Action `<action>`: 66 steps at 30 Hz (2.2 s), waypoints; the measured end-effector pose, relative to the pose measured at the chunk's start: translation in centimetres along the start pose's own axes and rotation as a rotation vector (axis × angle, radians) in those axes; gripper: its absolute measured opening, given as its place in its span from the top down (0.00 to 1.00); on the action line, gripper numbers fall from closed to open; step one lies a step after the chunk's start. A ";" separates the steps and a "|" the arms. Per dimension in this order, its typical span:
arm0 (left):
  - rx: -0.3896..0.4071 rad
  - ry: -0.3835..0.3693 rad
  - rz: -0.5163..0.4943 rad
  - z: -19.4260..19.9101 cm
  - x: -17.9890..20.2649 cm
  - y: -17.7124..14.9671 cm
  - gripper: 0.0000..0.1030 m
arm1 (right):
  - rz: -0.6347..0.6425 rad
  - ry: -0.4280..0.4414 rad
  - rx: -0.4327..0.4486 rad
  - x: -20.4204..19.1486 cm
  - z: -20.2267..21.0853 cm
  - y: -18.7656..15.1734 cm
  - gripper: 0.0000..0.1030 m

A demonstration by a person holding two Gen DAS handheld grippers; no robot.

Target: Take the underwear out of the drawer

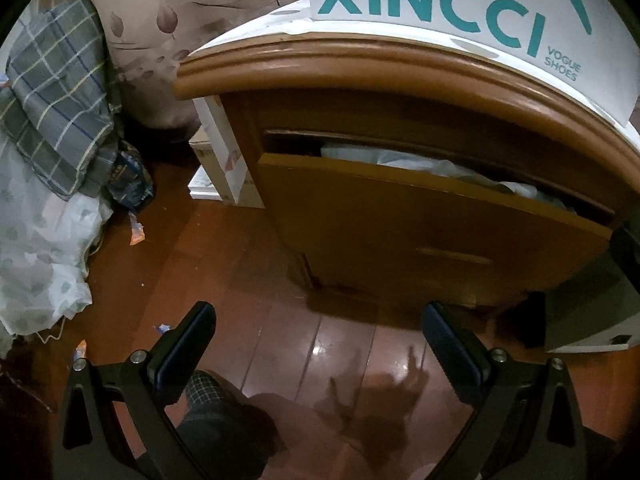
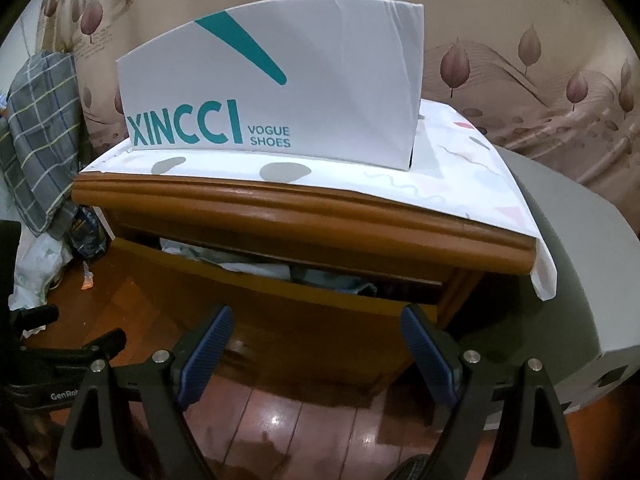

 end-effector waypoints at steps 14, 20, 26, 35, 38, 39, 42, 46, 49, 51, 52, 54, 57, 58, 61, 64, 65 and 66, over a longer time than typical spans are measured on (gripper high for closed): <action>-0.006 -0.017 0.014 -0.3 0.1 0.0 0.01 | 0.008 -0.018 -0.008 0.1 -0.2 0.0 0.15; -0.007 -0.020 0.015 -0.4 0.4 -0.2 0.01 | 0.007 -0.023 -0.016 0.4 -0.5 -0.2 0.15; -0.016 -0.021 0.021 -0.5 0.4 -0.2 0.01 | 0.004 -0.027 -0.022 0.5 -0.7 -0.2 0.15; -0.021 -0.024 0.026 -0.6 0.3 0.0 0.01 | 0.007 -0.031 -0.021 0.5 -0.7 -0.2 0.15; -0.024 -0.024 0.027 -0.7 0.3 -0.1 0.01 | -0.003 -0.033 -0.020 0.6 -0.6 -0.2 0.15; -0.023 -0.023 0.028 -0.7 0.2 -0.1 0.01 | -0.006 -0.033 -0.020 0.6 -0.6 -0.1 0.15; -0.025 -0.023 0.029 -0.7 0.2 -0.1 0.01 | -0.008 -0.034 -0.021 0.7 -0.5 -0.2 0.15; -0.022 -0.019 0.030 -0.7 0.1 -0.3 0.01 | -0.008 -0.033 -0.021 0.7 -0.5 -0.1 0.15; -0.025 -0.017 0.031 -0.7 0.2 -0.3 0.01 | -0.009 -0.032 -0.020 0.8 -0.6 -0.1 0.15; -0.029 -0.019 0.031 -0.8 0.2 -0.4 0.01 | -0.011 -0.029 -0.020 0.8 -0.6 -0.1 0.15; -0.029 -0.018 0.032 -0.8 0.3 -0.4 0.01 | -0.012 -0.031 -0.022 0.8 -0.6 -0.1 0.15; -0.030 -0.018 0.031 -0.7 0.2 -0.5 0.01 | -0.013 -0.029 -0.024 0.9 -0.6 -0.1 0.15; -0.031 -0.021 0.031 -0.7 0.2 -0.5 0.01 | -0.012 -0.031 -0.023 0.9 -0.6 -0.1 0.15; -0.030 -0.020 0.031 -0.7 0.2 -0.5 0.01 | -0.013 -0.031 -0.023 0.9 -0.6 -0.1 0.15; -0.029 -0.023 0.035 -0.7 0.1 -0.6 0.01 | -0.016 -0.031 -0.022 1.0 -0.6 -0.1 0.15; -0.032 -0.020 0.035 -0.8 0.1 -0.5 0.01 | -0.015 -0.034 -0.018 1.0 -0.5 0.0 0.15; -0.035 -0.022 0.037 -0.8 0.1 -0.5 0.01 | -0.015 -0.033 -0.016 1.0 -0.5 0.0 0.15; -0.037 -0.026 0.040 -0.8 0.1 -0.6 0.01 | -0.015 -0.033 -0.016 1.0 -0.5 0.0 0.15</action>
Point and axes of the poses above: each gripper's, at about its wrist camera, not at the fingertips, and z roughly against the way its jaws point, x to its right, y to its top, the point moved 2 cm from there along -z, roughly the way its jaws point, and after that the axes turned 4 degrees about -x, right-handed, at the moved point
